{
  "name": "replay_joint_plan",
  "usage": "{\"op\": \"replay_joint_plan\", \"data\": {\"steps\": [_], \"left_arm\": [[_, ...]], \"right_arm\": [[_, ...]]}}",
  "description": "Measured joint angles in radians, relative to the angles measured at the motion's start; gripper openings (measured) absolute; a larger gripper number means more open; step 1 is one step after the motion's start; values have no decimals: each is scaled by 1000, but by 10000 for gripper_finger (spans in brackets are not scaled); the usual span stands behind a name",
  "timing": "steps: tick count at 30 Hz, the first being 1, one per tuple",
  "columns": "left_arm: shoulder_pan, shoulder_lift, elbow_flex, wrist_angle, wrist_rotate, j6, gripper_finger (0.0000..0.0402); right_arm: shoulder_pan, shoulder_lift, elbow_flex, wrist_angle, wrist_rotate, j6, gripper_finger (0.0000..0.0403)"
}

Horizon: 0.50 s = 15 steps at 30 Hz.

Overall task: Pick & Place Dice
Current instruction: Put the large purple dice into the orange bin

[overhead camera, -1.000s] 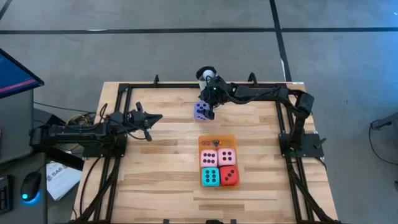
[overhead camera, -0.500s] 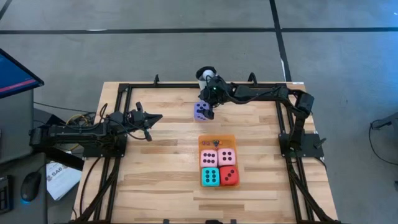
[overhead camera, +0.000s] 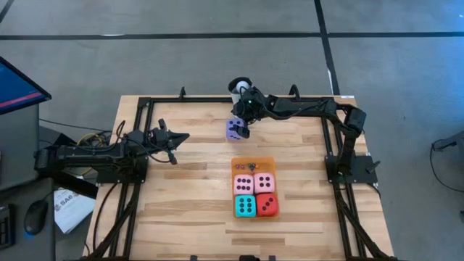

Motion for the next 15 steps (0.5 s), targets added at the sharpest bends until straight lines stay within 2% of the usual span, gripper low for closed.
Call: {"op": "replay_joint_plan", "data": {"steps": [15], "left_arm": [[0,0,0,0,0,-2,1]], "right_arm": [[-3,0,0,-32,7,-32,400]]}}
